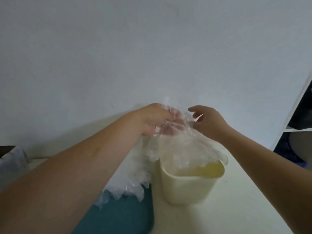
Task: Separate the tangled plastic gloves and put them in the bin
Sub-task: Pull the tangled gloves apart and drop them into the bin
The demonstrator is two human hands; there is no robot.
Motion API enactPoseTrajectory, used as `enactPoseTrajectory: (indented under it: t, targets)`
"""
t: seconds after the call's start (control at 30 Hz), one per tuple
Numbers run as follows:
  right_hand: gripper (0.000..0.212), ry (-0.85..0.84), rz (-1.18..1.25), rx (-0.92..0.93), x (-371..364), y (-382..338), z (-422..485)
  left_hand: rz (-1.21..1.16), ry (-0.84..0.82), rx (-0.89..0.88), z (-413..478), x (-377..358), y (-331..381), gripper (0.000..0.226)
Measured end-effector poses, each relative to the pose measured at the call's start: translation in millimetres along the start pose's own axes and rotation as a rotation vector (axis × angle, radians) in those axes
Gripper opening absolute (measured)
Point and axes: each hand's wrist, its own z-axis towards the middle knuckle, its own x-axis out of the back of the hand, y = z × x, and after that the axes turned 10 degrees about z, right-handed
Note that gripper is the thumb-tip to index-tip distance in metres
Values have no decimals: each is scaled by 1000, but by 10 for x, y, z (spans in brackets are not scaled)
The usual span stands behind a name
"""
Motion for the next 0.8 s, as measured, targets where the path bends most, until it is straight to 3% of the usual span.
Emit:
enactPoseTrajectory:
  t: [0.07, 0.17, 0.27, 0.33, 0.4, 0.47, 0.57, 0.8]
  targets:
    - [41, 135, 16, 4, 171, -1, -50, 51, 62, 83, 152, -157, -71, 30]
    - [33, 223, 114, 33, 276, -137, -175, 93, 119, 161, 294, -351, -161, 29]
    - [40, -91, 106, -21, 141, -459, -457, 96, 157, 190, 312, -397, -216, 12]
    - [51, -372, 25, -106, -23, -624, -635, 48, 236, 169, 324, -360, -243, 15]
    - [59, -535, -55, -205, -217, -670, -694, 10, 351, 122, 257, -287, -231, 17]
    - [68, -585, -169, -255, -395, -617, -649, -32, 426, 71, 170, -202, -216, 23]
    - [62, -670, -345, -197, -665, -514, -548, -50, 519, 9, -85, -12, -278, 18]
    - [54, -793, -748, -143, -896, -361, -487, 0, 554, -24, -712, 246, -554, 30]
